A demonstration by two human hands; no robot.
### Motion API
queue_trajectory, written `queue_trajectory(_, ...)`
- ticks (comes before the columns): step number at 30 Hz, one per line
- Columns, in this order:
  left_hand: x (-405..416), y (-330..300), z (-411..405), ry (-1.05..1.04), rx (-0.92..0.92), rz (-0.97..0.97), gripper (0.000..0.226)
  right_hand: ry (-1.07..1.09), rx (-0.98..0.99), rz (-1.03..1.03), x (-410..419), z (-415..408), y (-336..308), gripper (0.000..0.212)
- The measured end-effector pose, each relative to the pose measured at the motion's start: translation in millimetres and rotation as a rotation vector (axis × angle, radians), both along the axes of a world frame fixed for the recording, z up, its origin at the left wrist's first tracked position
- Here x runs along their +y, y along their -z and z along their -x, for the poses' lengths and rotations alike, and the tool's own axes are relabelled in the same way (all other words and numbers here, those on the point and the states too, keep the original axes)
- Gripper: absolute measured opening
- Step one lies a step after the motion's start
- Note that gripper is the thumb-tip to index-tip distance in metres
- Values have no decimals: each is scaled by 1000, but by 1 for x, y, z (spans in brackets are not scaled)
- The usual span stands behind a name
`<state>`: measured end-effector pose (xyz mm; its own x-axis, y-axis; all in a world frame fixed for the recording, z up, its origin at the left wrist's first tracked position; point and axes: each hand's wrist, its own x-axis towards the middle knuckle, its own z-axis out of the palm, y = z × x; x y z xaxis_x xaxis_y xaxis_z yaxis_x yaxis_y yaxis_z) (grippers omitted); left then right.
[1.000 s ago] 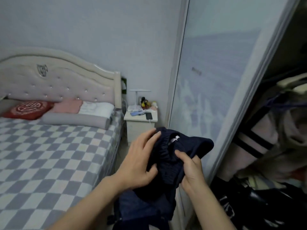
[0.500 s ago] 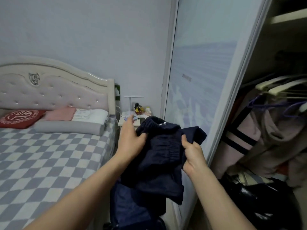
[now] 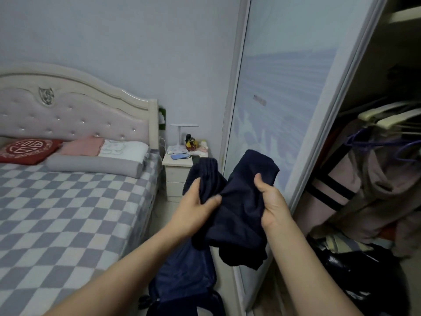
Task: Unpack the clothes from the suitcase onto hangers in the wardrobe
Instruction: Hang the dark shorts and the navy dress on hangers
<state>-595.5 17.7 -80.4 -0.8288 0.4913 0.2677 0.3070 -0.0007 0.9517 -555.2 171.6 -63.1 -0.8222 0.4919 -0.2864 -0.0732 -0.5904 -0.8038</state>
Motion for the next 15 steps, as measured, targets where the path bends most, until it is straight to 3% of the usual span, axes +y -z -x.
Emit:
queue_trajectory(1,0,-4,6,-71,-163,-114,16,-7,26,-3,4,-2,-1,38)
queue_trajectory(3,-7,-11,23,-118,-470,-326,17,-32,96,-28,17,-6,-3,32)
queue_trajectory(4,-13,-16,31,-106,-520,-381,17,-31,92,-103,25,-11,-4,24)
queue_trajectory(6,-23,-30,42,-45,-520,-415,17,-33,-168,-630,37,-18,-4,5)
queue_trajectory(8,-28,-45,50,34,-487,-405,17,-129,-539,-1249,46,-18,2,12)
queue_trajectory(9,-27,-51,53,89,-470,-391,17,-152,-599,-1353,45,-16,3,27)
queue_trajectory(10,-26,-57,55,146,-446,-353,18,-157,-528,-1319,43,-15,3,46)
queue_trajectory(12,-19,-62,54,244,-391,-220,22,-235,-194,-1150,30,-10,-5,72)
queue_trajectory(15,-10,-62,50,324,-325,-50,30,-484,100,-1136,5,-2,-21,88)
